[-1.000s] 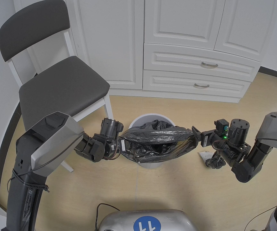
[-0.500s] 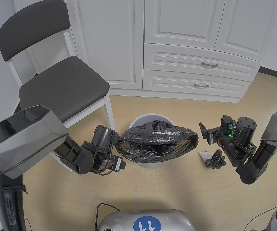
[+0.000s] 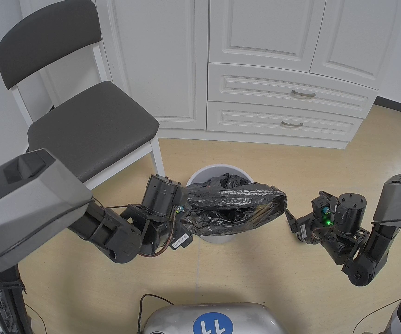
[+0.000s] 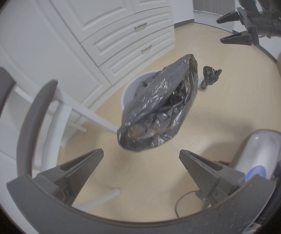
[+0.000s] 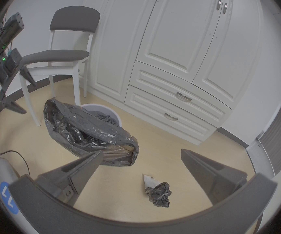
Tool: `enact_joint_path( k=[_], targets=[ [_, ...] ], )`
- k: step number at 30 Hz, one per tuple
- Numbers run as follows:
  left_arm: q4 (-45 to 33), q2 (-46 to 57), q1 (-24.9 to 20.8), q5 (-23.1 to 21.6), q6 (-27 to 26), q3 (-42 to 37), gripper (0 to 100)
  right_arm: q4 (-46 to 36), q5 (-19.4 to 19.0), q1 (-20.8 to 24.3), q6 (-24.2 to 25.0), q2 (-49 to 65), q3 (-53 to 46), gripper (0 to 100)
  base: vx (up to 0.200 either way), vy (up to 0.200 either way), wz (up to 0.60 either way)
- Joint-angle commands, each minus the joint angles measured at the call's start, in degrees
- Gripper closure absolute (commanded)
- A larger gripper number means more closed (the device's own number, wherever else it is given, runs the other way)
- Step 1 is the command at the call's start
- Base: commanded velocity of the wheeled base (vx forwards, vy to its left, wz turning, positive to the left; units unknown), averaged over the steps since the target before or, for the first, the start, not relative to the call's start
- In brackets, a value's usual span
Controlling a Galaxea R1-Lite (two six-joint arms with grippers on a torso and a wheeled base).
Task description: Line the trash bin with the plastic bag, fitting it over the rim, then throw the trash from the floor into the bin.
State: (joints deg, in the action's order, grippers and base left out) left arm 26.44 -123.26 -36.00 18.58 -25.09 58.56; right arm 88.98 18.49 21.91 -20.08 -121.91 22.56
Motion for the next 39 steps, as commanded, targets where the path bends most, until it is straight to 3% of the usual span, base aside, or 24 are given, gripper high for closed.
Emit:
enact_joint_path(
  k=[1, 7, 8, 11, 19, 22, 32, 33, 39],
  targets=[
    [4.94, -5.76, -0.74, 2.16, -5.41, 2.87, 0, 1.02, -0.21, -0.99, 0.13, 0.35, -1.47, 0, 0.0, 0.0, 0.0],
    [10.03, -8.75, -0.3, 3.92, -13.06, 5.07, 0, 1.02, -0.04, -2.66, 3.12, -0.35, 0.02, 0, 0.0, 0.0, 0.0],
    [9.77, -9.54, 0.05, 3.92, -14.9, 6.3, 0, 1.02, -0.21, -3.54, 7.42, -1.67, 1.08, 0, 0.0, 0.0, 0.0],
    [9.77, -11.65, 0.23, 3.92, -15.61, 8.32, 0, 1.02, -0.48, -5.47, 12.34, -0.7, 1.25, 0, 0.0, 0.0, 0.0],
    [10.21, -17.37, 0.23, 3.92, -17.98, 16.06, 0, 1.02, -0.56, -6.7, 11.9, 3.69, 2.75, 0, 0.0, 0.0, 0.0],
    [9.42, -21.67, 0.67, 3.92, -18.15, 23.53, 0, 1.02, -0.56, -7.67, 11.46, 3.87, 2.84, 0, 0.0, 0.0, 0.0],
    [9.42, -25.98, 1.11, 3.83, -17.98, 32.4, 0, 1.02, -1.0, -9.69, 11.38, 4.48, 4.15, 0, 0.0, 0.0, 0.0],
    [9.42, -26.24, 1.11, 3.83, -17.98, 32.84, 100, 1.02, -1.0, -9.69, 11.38, 4.48, 4.15, 0, 0.0, 0.0, 0.0],
    [10.12, -27.47, 1.02, 3.57, -17.45, 36.27, 100, 1.02, -1.0, -9.87, 11.38, 4.57, 4.51, 0, 0.0, 0.0, 0.0]
  ],
)
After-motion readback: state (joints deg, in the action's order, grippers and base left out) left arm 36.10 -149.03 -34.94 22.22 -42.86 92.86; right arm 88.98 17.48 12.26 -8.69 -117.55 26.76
